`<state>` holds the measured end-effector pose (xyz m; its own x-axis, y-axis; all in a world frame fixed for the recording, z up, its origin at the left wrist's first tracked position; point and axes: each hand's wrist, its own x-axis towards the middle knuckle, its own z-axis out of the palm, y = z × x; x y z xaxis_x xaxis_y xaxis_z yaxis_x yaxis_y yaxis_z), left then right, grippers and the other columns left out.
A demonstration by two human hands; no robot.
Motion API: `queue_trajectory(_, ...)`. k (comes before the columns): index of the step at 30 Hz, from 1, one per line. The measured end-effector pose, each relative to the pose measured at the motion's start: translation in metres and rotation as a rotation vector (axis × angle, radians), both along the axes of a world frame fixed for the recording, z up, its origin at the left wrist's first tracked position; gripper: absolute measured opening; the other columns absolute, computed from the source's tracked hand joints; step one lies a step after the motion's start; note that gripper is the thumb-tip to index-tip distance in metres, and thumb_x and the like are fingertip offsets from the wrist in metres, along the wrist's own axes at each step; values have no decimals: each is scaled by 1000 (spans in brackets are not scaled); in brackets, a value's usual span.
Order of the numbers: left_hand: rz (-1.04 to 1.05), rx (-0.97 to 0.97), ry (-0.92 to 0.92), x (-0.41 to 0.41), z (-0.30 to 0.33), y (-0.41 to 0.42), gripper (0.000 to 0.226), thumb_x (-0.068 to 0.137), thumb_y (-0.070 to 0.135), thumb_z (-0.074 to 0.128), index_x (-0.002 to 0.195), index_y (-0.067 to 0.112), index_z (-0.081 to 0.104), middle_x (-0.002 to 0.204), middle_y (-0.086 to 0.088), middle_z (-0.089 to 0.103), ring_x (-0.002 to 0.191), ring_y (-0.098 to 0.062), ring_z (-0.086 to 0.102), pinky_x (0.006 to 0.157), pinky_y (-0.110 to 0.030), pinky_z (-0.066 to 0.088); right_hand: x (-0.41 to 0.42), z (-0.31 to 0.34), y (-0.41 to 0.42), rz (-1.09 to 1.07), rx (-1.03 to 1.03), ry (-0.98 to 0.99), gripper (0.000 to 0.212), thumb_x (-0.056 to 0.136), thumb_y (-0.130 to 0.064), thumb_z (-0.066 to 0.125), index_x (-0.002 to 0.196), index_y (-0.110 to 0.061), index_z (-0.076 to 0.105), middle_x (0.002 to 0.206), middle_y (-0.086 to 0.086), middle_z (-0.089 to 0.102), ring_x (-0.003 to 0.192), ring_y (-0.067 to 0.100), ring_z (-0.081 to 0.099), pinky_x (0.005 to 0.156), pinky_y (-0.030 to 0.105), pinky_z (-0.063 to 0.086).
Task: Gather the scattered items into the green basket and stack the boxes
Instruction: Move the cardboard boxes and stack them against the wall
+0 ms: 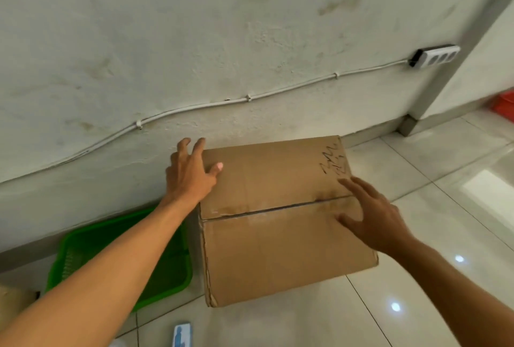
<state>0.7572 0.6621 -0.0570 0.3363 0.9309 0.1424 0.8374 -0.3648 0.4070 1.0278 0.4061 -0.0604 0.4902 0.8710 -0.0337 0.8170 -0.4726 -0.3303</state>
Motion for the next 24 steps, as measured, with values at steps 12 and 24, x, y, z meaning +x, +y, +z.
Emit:
queue_trajectory(12,-500,-104,395,-28,-26,-53,88,76,87,34,151,44,17,163,3,11,145,-26,23,115,-53,18,-61,-10,-26,-83,-60,5,90,81,-77,53,152,-52,4,166,-8,-6,153,20,5,117,55,25)
queue_trajectory(24,-676,91,231,-76,-6,-122,94,73,93,16,151,41,22,160,6,23,144,-16,27,116,-43,19,-154,25,-118,-239,-28,-54,86,85,-75,48,151,-54,-4,167,-7,-3,153,20,6,122,50,14)
